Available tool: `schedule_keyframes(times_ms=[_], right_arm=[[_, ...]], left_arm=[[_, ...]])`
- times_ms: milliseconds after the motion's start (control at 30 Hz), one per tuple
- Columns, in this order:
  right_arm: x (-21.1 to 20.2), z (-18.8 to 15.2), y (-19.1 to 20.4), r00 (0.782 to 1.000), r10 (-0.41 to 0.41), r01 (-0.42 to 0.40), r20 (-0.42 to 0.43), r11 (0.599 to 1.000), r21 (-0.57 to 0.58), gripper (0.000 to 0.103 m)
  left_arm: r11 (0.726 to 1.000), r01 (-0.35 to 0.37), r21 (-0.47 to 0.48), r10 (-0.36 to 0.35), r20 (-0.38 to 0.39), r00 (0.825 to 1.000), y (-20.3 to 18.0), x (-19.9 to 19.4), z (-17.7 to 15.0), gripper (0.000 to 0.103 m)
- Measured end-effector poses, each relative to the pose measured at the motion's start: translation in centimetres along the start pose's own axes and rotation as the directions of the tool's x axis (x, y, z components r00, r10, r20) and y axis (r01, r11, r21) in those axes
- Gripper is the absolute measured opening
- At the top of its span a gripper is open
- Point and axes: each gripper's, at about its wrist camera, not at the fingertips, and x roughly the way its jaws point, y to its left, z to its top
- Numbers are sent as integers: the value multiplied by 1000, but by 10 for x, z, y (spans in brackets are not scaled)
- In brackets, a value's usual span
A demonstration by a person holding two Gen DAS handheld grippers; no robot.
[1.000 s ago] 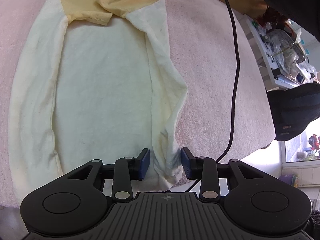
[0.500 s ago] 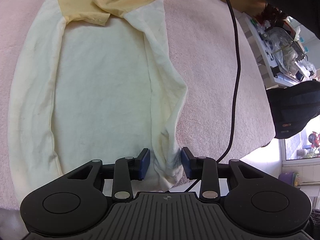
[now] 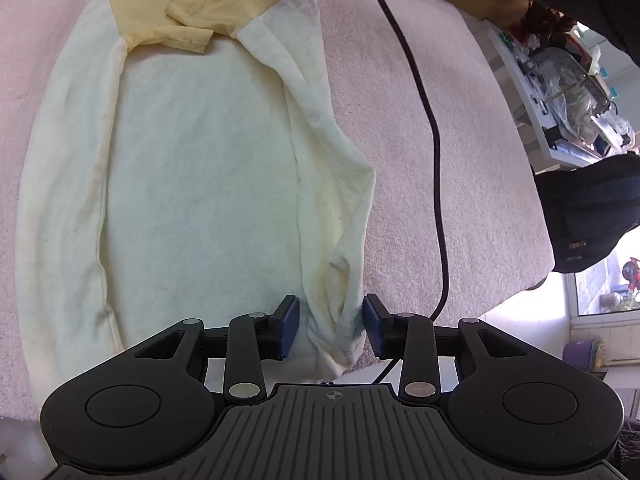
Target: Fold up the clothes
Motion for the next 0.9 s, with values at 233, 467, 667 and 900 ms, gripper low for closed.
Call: schedule_keyframes(times_ms=[233, 467, 667, 900], right_arm=[[-41, -12, -29, 993, -59, 31, 101, 965, 261, 42], [-75, -61, -30, 993, -113, 95, 19, 906, 412, 39], [-89, -104, 19, 998, 21, -50, 62, 861, 506, 39], [-114, -161, 65, 972, 144, -231, 183, 688, 688, 41]], left_arm=[[999, 41, -33, -41, -19, 999, 9, -3, 0, 51], [990, 106, -95, -112, -69, 991, 23, -4, -2, 52], [989, 111, -95, -120, -102, 987, 27, -15, -8, 52], [986, 82, -145, -89, -42, 995, 54, -53, -7, 61]])
